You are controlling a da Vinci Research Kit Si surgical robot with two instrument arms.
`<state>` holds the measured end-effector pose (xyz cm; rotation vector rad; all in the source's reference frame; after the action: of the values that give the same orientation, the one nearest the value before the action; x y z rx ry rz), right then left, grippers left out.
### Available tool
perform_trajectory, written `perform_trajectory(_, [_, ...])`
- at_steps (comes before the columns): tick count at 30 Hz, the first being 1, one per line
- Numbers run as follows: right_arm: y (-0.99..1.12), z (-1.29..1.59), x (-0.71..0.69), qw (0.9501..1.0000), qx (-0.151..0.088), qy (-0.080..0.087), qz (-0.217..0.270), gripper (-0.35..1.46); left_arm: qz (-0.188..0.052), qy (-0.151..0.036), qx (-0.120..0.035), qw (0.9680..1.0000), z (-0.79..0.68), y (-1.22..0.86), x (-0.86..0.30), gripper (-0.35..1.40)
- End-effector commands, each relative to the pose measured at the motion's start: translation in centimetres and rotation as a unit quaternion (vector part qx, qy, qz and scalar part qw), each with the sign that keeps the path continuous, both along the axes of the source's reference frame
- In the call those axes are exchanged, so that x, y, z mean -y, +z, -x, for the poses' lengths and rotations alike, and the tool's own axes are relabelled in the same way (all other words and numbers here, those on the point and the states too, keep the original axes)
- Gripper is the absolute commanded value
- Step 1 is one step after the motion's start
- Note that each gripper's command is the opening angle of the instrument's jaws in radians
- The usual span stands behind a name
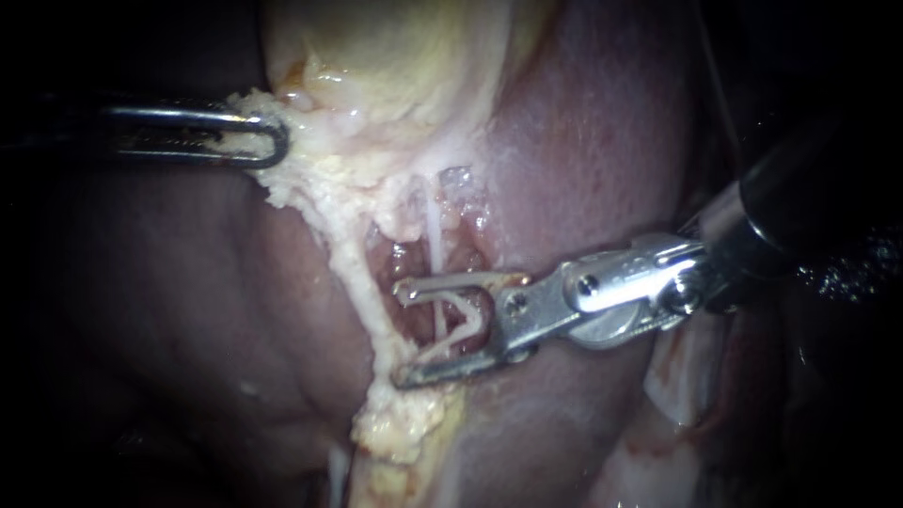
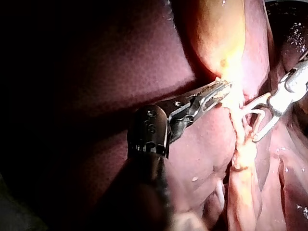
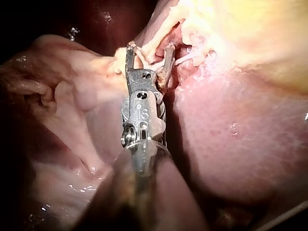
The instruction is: Clipping first clip left tube
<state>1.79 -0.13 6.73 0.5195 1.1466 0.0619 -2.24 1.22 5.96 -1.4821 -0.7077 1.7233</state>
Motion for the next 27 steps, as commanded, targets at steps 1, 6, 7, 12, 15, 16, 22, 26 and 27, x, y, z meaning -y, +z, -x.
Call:
perform_trajectory(1, [0.03, -0.02, 0.02, 1.0, -0.001, -0.002, -0.001, 0.49, 0.0, 0.0, 0.0, 1.0, 0.0, 0.0, 0.0, -0.35])
perform_trajectory(6, [0.15, -0.12, 0.08, 0.9999, -0.004, -0.008, -0.01, 0.49, 0.0, 0.0, 0.0, 1.0, 0.01, 0.0, 0.0, -0.35])
perform_trajectory(7, [0.16, -0.14, 0.08, 0.9999, -0.006, -0.008, -0.01, 0.49, 0.0, 0.0, 0.0, 1.0, 0.01, 0.0, 0.0, -0.35])
perform_trajectory(12, [0.2, -0.2, 0.12, 0.999, -0.033, -0.002, -0.029, 0.49, 0.0, 0.0, 0.0, 1.0, 0.01, 0.0, 0.0, -0.35])
perform_trajectory(15, [0.17, -0.21, 0.15, 0.9967, -0.052, 0.007, -0.061, 0.49, 0.0, 0.0, -0.001, 1.0, 0.01, 0.0, 0.0, -0.35])
perform_trajectory(16, [0.16, -0.21, 0.16, 0.9962, -0.057, 0.008, -0.065, 0.48, 0.0, 0.0, -0.001, 1.0, 0.01, 0.0, 0.0, -0.35])
perform_trajectory(22, [0.14, -0.31, 0.2, 0.9922, -0.076, 0.01, -0.098, 0.47, 0.0, -0.001, -0.001, 1.0, 0.03, 0.01, -0.01, -0.35])
perform_trajectory(26, [0.17, -0.41, 0.24, 0.9911, -0.081, 0.008, -0.106, 0.47, 0.0, -0.001, -0.001, 1.0, 0.04, 0.01, -0.01, -0.35])
perform_trajectory(27, [0.18, -0.44, 0.25, 0.9908, -0.081, 0.008, -0.108, 0.47, 0.0, -0.001, -0.001, 1.0, 0.04, 0.01, -0.01, -0.35])
